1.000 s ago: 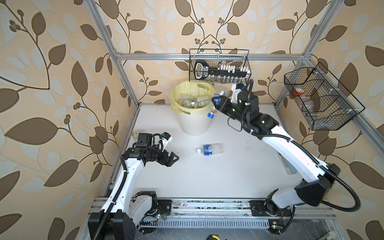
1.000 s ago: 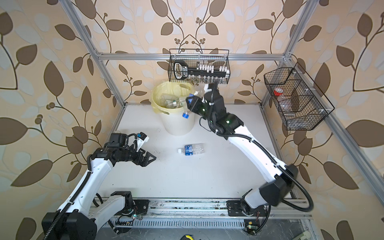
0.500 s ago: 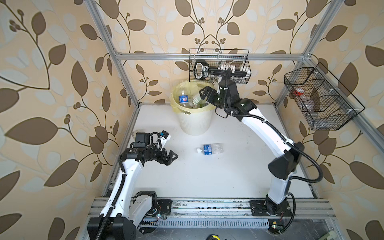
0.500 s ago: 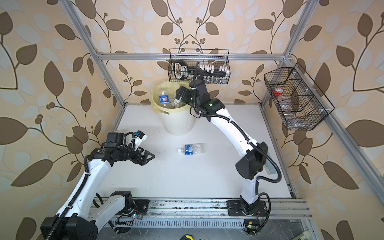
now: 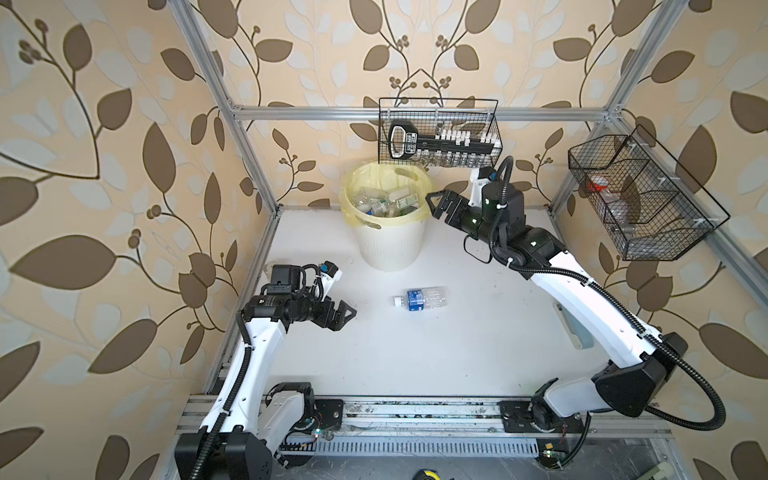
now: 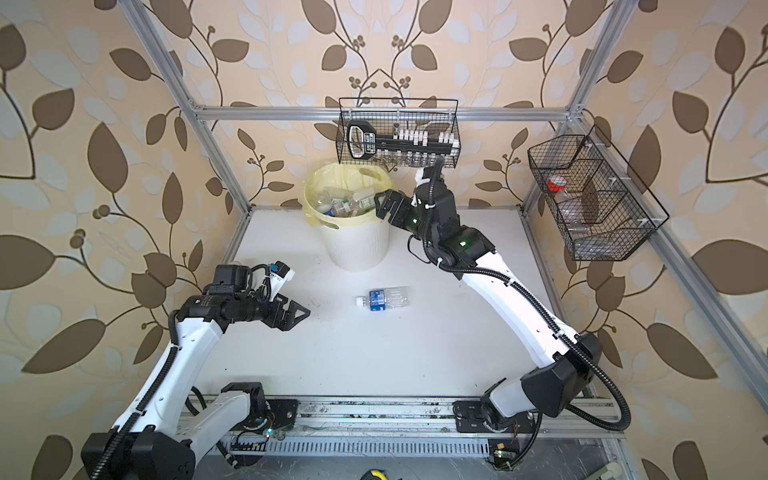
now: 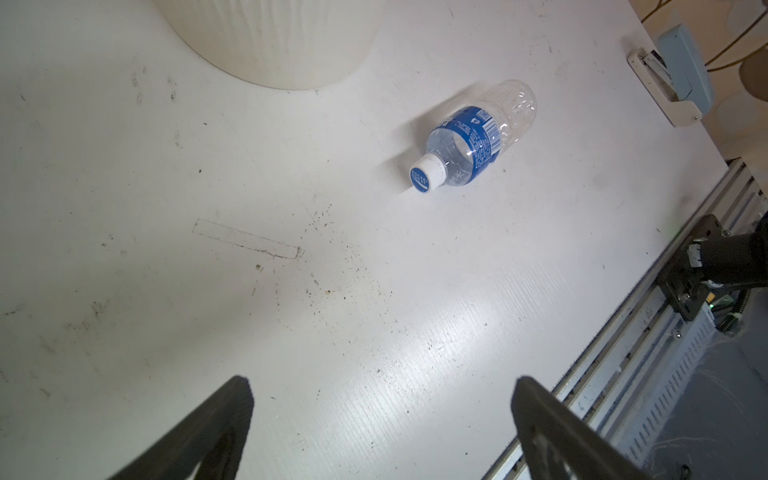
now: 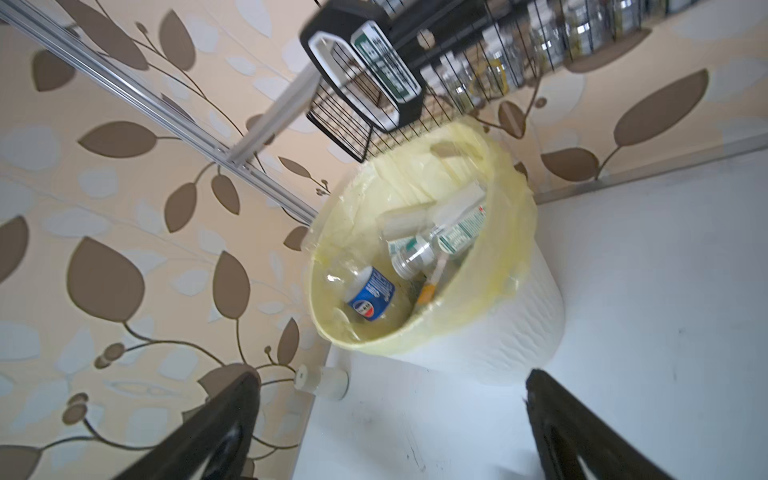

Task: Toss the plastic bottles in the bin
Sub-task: 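Draw the right gripper back while the left gripper reaches toward the white-capped water bottle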

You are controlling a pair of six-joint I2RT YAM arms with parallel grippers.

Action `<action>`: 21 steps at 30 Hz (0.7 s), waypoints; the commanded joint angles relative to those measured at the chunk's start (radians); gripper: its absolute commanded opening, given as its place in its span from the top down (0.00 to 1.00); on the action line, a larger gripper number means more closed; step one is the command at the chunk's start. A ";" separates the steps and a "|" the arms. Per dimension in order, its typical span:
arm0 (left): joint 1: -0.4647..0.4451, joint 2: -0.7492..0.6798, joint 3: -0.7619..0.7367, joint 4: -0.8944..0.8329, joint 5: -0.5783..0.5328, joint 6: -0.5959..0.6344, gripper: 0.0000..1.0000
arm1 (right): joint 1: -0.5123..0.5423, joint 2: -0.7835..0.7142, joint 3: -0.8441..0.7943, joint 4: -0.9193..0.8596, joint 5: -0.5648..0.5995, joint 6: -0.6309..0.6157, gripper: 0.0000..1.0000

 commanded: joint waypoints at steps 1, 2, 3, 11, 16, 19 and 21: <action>0.013 -0.042 0.013 -0.008 0.031 0.014 0.01 | -0.007 -0.058 -0.082 0.024 -0.014 0.000 0.00; 0.013 -0.044 0.010 -0.005 0.030 0.014 0.01 | -0.008 -0.075 -0.107 0.026 -0.013 0.001 0.00; 0.013 -0.044 0.011 -0.006 0.033 0.013 0.01 | -0.009 -0.091 -0.127 0.028 -0.012 0.002 0.00; 0.013 -0.028 0.019 -0.016 0.037 0.021 0.01 | -0.056 -0.223 -0.328 0.052 -0.032 0.025 0.00; 0.012 -0.014 0.023 -0.024 0.036 0.032 0.01 | -0.109 -0.295 -0.423 0.060 -0.071 0.031 0.00; 0.012 0.003 0.034 -0.030 0.036 0.038 0.01 | -0.121 -0.334 -0.468 0.041 -0.073 0.017 0.00; 0.013 0.021 0.043 -0.030 0.039 0.036 0.01 | -0.130 -0.360 -0.500 0.034 -0.077 0.010 0.00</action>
